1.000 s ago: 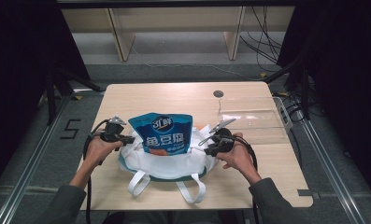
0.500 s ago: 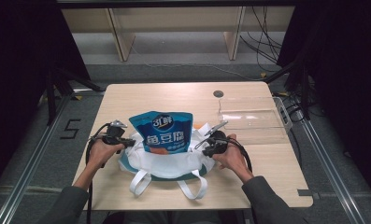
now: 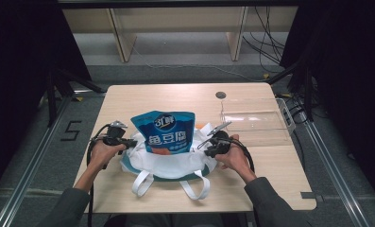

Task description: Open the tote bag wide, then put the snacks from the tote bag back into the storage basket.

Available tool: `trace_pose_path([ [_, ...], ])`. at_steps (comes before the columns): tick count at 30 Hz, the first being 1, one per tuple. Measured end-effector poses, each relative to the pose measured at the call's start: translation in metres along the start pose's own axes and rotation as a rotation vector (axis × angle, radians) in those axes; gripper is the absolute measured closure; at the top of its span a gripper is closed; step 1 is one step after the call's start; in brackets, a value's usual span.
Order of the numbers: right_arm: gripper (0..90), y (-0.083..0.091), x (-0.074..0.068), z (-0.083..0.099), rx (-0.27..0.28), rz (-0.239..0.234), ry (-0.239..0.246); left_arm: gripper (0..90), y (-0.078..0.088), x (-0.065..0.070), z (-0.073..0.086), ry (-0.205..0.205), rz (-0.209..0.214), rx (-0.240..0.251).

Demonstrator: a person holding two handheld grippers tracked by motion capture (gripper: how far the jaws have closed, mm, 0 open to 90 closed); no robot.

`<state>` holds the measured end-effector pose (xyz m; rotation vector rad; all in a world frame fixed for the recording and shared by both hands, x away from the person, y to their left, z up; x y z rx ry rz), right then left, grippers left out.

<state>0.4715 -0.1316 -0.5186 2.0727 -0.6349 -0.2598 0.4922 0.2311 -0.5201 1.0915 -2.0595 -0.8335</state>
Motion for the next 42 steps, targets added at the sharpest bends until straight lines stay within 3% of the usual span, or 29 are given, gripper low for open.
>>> trace_pose_path([
  [1, 74.1, 0.001, 0.0, 0.0, 0.0, -0.015, -0.004, 82.5, -0.001, 0.001, -0.001, -0.005, 0.009, 0.017],
  [5, 70.5, 0.005, 0.001, 0.001, 0.023, -0.044, -0.038, 74.9, 0.007, 0.001, -0.001, 0.002, 0.023, 0.004],
  [8, 66.4, 0.01, 0.001, 0.001, 0.047, -0.043, -0.019, 68.3, 0.015, 0.004, -0.001, 0.007, 0.032, 0.006],
  [9, 65.1, 0.012, -0.001, 0.0, 0.071, -0.039, -0.043, 66.4, 0.018, 0.005, -0.002, 0.018, 0.032, 0.02],
  [13, 60.0, 0.026, -0.002, 0.001, 0.115, -0.028, -0.052, 58.9, 0.033, 0.009, -0.005, 0.027, 0.024, 0.069],
  [14, 58.9, 0.031, -0.002, 0.001, 0.099, -0.027, -0.057, 58.2, 0.037, 0.011, -0.007, 0.027, 0.027, 0.081],
  [17, 56.0, 0.036, -0.003, 0.002, 0.134, -0.018, -0.063, 54.2, 0.049, 0.018, -0.01, 0.012, 0.033, 0.1],
  [21, 51.5, 0.044, -0.006, -0.001, 0.138, -0.005, -0.058, 49.3, 0.063, 0.027, -0.009, -0.016, 0.029, 0.114],
  [25, 48.8, 0.049, -0.01, 0.0, 0.135, 0.009, -0.014, 45.1, 0.074, 0.035, -0.001, 0.003, 0.029, 0.147],
  [26, 48.0, 0.048, -0.012, -0.001, 0.162, 0.006, -0.035, 44.2, 0.078, 0.037, 0.001, 0.007, 0.03, 0.152],
  [27, 47.7, 0.05, -0.014, 0.0, 0.146, -0.004, -0.04, 43.3, 0.08, 0.041, 0.002, 0.011, 0.033, 0.173],
  [29, 46.8, 0.053, -0.014, 0.001, 0.133, 0.007, -0.013, 41.7, 0.085, 0.047, 0.007, 0.014, 0.032, 0.199],
  [34, 44.1, 0.059, -0.018, 0.0, 0.153, 0.019, -0.024, 35.2, 0.097, 0.06, 0.022, -0.009, 0.02, 0.235],
  [35, 43.7, 0.058, -0.016, 0.001, 0.164, 0.028, 0.02, 34.5, 0.099, 0.062, 0.025, -0.006, 0.021, 0.246],
  [39, 43.1, 0.059, -0.017, 0.003, 0.14, 0.018, 0.018, 30.8, 0.104, 0.069, 0.039, 0.017, 0.019, 0.284],
  [41, 42.7, 0.059, -0.018, 0.003, 0.132, 0.008, 0.002, 28.9, 0.104, 0.073, 0.046, 0.028, 0.024, 0.29],
  [42, 42.4, 0.059, -0.018, 0.003, 0.127, 0.007, 0.003, 27.6, 0.105, 0.073, 0.05, 0.013, 0.027, 0.266],
])
Point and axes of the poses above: each handheld gripper's, and its own axes: y roughly backward along the jaws, z roughly out of its underside, x roughly to its right, the point moved 4 cm from there along -y, roughly forward along the jaws, and after that the axes turned 15 degrees about y, right-handed, at the moved point
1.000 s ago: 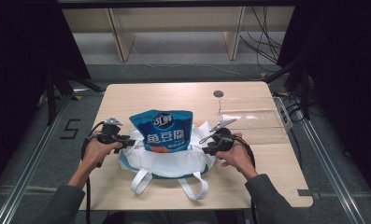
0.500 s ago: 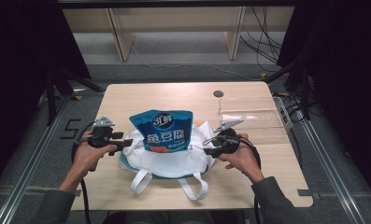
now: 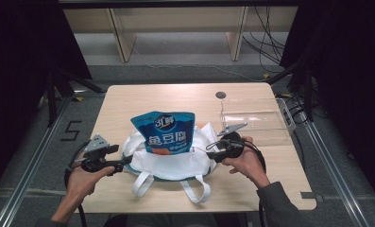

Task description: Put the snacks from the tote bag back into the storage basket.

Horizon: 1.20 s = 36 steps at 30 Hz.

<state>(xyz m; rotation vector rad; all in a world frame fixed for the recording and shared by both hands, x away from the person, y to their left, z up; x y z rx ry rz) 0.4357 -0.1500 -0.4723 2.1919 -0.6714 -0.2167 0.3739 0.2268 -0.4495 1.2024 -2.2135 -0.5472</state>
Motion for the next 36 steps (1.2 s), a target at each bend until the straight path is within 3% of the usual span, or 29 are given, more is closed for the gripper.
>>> trace_pose_path([
  [1, 42.2, 0.0, 0.0, 0.0, -0.005, -0.003, 0.001, 26.6, 0.0, 0.003, 0.003, 0.018, 0.001, 0.026],
  [4, 41.8, 0.0, -0.001, -0.001, -0.005, -0.005, 0.011, 24.7, 0.004, 0.005, 0.009, 0.019, 0.01, 0.02],
  [9, 39.5, 0.001, -0.003, -0.004, 0.006, 0.006, 0.034, 22.3, 0.008, 0.009, 0.019, 0.008, -0.015, 0.032],
  [12, 38.5, 0.001, -0.001, -0.006, 0.018, 0.012, 0.09, 21.6, 0.011, 0.012, 0.023, 0.011, -0.02, 0.044],
  [15, 37.7, 0.002, -0.004, -0.006, 0.005, 0.007, 0.083, 21.9, 0.011, 0.013, 0.025, 0.002, -0.017, 0.041],
  [18, 37.1, 0.006, -0.002, -0.008, -0.003, -0.001, 0.108, 21.8, 0.012, 0.014, 0.029, 0.01, -0.014, 0.036],
  [20, 36.5, 0.008, -0.003, -0.011, 0.015, 0.004, 0.101, 21.8, 0.013, 0.016, 0.03, 0.009, -0.012, 0.038],
  [23, 35.8, 0.013, -0.003, -0.017, 0.032, 0.004, 0.125, 21.7, 0.014, 0.017, 0.033, 0.006, -0.004, 0.032],
  [24, 35.8, 0.016, -0.002, -0.019, 0.022, -0.006, 0.135, 21.7, 0.017, 0.016, 0.034, -0.026, -0.014, 0.002],
  [25, 35.7, 0.018, -0.003, -0.022, 0.032, -0.002, 0.137, 21.7, 0.015, 0.019, 0.035, 0.007, -0.002, 0.031],
  [29, 33.9, 0.027, -0.003, -0.034, 0.053, 0.004, 0.157, 21.7, 0.017, 0.019, 0.036, 0.013, -0.003, 0.039],
  [31, 32.7, 0.031, -0.005, -0.04, 0.041, -0.003, 0.157, 21.7, 0.019, 0.019, 0.036, 0.011, -0.007, 0.046],
  [34, 32.5, 0.038, -0.004, -0.049, -0.002, -0.009, 0.222, 21.5, 0.021, 0.02, 0.037, 0.009, -0.002, 0.051],
  [36, 32.1, 0.042, -0.006, -0.057, 0.008, -0.014, 0.215, 21.5, 0.022, 0.021, 0.037, 0.004, 0.0, 0.052],
])
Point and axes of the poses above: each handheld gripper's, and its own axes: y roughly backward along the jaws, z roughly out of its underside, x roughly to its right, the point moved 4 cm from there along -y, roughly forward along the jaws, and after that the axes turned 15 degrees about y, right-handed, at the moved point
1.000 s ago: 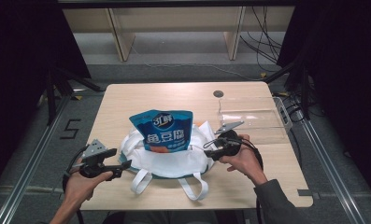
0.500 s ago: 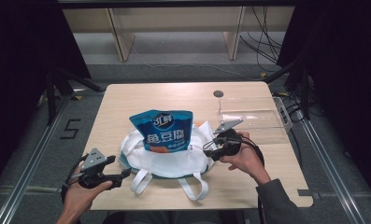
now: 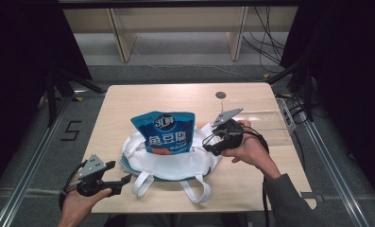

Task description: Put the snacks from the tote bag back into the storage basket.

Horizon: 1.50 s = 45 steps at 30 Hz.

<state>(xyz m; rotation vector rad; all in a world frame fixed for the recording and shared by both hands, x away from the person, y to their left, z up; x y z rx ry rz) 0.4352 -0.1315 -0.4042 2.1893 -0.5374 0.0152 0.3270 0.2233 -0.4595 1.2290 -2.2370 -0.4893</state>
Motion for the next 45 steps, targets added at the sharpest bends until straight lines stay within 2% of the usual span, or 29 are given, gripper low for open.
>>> trace_pose_path([
  [1, 31.4, 0.002, 0.003, -0.004, 0.012, 0.002, 0.042, 21.5, 0.0, 0.0, 0.0, 0.0, 0.001, -0.001],
  [6, 30.2, 0.015, 0.004, -0.028, 0.014, -0.002, 0.038, 21.5, 0.0, 0.002, 0.001, 0.001, 0.004, -0.006],
  [7, 30.0, 0.017, 0.003, -0.033, 0.013, -0.008, 0.039, 21.5, 0.0, 0.001, 0.002, -0.011, 0.004, -0.011],
  [8, 29.9, 0.018, 0.005, -0.038, 0.024, -0.006, 0.077, 21.4, 0.0, 0.001, 0.002, -0.008, 0.001, -0.012],
  [9, 29.7, 0.02, 0.004, -0.043, 0.019, -0.007, 0.066, 21.5, 0.0, 0.001, 0.002, -0.008, -0.002, -0.012],
  [11, 29.2, 0.023, 0.004, -0.055, 0.018, -0.013, 0.089, 21.4, 0.0, 0.001, 0.002, -0.007, -0.005, -0.013],
  [12, 28.5, 0.024, 0.006, -0.061, 0.026, -0.018, 0.117, 21.5, 0.0, 0.001, 0.002, -0.007, 0.001, -0.014],
  [14, 27.7, 0.026, 0.003, -0.072, 0.021, -0.034, 0.11, 21.3, 0.0, 0.002, 0.003, -0.002, 0.003, -0.014],
  [16, 27.6, 0.026, 0.005, -0.082, 0.02, -0.037, 0.162, 21.3, 0.0, 0.002, 0.003, -0.01, 0.009, -0.018],
  [18, 25.8, 0.026, 0.005, -0.091, 0.013, -0.047, 0.165, 21.1, 0.0, 0.002, 0.003, -0.002, 0.004, -0.016],
  [20, 25.4, 0.024, 0.006, -0.1, 0.01, -0.065, 0.154, 20.7, 0.0, 0.002, 0.003, -0.005, 0.01, -0.016],
  [22, 24.9, 0.021, 0.009, -0.107, -0.002, -0.078, 0.177, 20.6, 0.0, 0.002, 0.003, 0.0, 0.004, -0.016],
  [25, 24.8, 0.015, 0.011, -0.118, -0.005, -0.099, 0.17, 20.5, -0.001, 0.003, 0.004, -0.004, 0.005, -0.022],
  [32, 23.5, 0.001, 0.018, -0.137, -0.027, -0.1, 0.219, 19.3, -0.001, 0.001, 0.004, -0.004, 0.008, -0.019],
  [35, 27.7, -0.003, 0.016, -0.146, -0.039, -0.102, 0.237, 17.3, -0.001, 0.002, 0.004, -0.004, 0.019, -0.028],
  [36, 28.7, -0.004, 0.014, -0.148, -0.051, -0.112, 0.226, 16.7, -0.001, 0.001, 0.005, -0.003, 0.009, -0.034],
  [37, 30.0, -0.006, 0.014, -0.15, -0.057, -0.116, 0.239, 16.5, -0.001, 0.001, 0.005, -0.012, 0.004, -0.039],
  [38, 31.3, -0.008, 0.013, -0.152, -0.069, -0.123, 0.234, 16.2, -0.002, 0.001, 0.006, -0.012, 0.018, -0.043],
  [43, 40.4, -0.019, 0.012, -0.16, -0.089, -0.15, 0.293, 15.5, -0.001, 0.002, 0.006, -0.015, 0.015, -0.044],
  [45, 43.6, -0.023, 0.01, -0.163, -0.105, -0.156, 0.298, 15.5, -0.001, 0.001, 0.006, -0.016, 0.016, -0.046],
])
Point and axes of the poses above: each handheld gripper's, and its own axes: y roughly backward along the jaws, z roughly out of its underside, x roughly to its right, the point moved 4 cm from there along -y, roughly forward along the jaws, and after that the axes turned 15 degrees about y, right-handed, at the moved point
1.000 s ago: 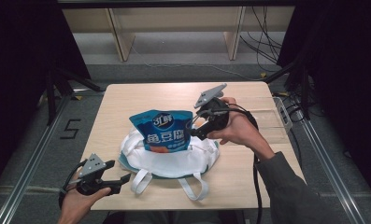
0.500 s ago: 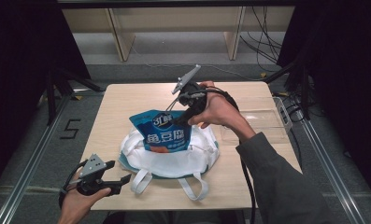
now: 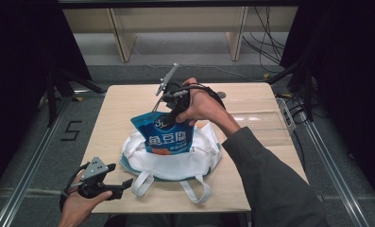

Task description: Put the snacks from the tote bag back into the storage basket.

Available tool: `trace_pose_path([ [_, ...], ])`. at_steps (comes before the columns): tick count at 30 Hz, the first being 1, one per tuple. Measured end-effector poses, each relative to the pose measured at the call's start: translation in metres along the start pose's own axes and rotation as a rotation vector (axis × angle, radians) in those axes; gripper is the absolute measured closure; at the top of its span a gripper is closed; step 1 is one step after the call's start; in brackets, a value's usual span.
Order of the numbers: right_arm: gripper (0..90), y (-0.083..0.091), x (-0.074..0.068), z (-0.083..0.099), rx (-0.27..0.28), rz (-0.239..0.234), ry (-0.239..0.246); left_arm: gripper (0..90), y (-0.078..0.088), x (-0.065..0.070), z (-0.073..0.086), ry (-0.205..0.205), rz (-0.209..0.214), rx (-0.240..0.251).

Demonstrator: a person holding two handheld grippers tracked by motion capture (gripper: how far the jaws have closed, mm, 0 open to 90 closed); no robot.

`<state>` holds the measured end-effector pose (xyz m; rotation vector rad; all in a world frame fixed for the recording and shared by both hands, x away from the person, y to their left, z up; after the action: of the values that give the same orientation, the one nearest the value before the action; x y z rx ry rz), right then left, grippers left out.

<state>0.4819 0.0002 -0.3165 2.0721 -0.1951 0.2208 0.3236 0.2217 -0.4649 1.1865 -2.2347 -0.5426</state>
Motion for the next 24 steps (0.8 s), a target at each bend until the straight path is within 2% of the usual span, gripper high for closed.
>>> trace_pose_path([
  [7, 57.1, -0.014, 0.002, -0.006, -0.052, -0.048, 0.032, 15.6, 0.001, 0.0, 0.0, -0.004, -0.005, -0.003],
  [9, 60.5, -0.016, 0.0, -0.006, -0.082, -0.066, 0.008, 15.6, 0.0, 0.0, 0.0, -0.004, -0.003, -0.003],
  [11, 62.7, -0.018, 0.002, -0.007, -0.075, -0.068, 0.016, 15.6, 0.0, 0.0, 0.0, -0.006, -0.004, -0.003],
  [13, 65.7, -0.019, 0.002, -0.006, -0.1, -0.069, 0.004, 15.6, 0.0, 0.001, 0.0, -0.001, -0.002, 0.001],
  [14, 67.4, -0.019, 0.003, -0.005, -0.111, -0.069, 0.031, 15.6, 0.0, 0.0, 0.0, -0.008, -0.001, -0.002],
  [15, 69.1, -0.021, 0.006, -0.006, -0.088, -0.07, 0.075, 15.6, 0.0, 0.0, 0.0, -0.009, -0.001, -0.003],
  [16, 71.3, -0.021, 0.005, -0.006, -0.102, -0.079, 0.054, 15.6, 0.0, 0.001, 0.0, 0.003, -0.001, 0.003],
  [17, 72.6, -0.021, 0.003, -0.006, -0.122, -0.086, 0.033, 15.6, 0.0, 0.001, 0.0, -0.003, -0.003, -0.001],
  [18, 74.5, -0.023, 0.006, -0.006, -0.102, -0.085, 0.076, 15.6, 0.0, 0.001, 0.0, -0.003, -0.002, -0.001],
  [20, 78.7, -0.022, 0.003, -0.006, -0.123, -0.104, 0.045, 15.6, 0.0, 0.001, 0.0, -0.008, -0.001, -0.003],
  [24, 84.0, -0.023, 0.004, -0.007, -0.13, -0.119, 0.074, 15.6, 0.0, 0.001, 0.0, -0.011, -0.001, -0.005],
])
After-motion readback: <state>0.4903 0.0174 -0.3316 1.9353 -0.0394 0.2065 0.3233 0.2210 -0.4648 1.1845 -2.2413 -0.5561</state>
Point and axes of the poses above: each handheld gripper's, and its own axes: y roughly backward along the jaws, z roughly out of its underside, x roughly to its right, the point moved 4 cm from there along -y, roughly forward along the jaws, and after that the axes turned 15 degrees about y, right-handed, at the moved point
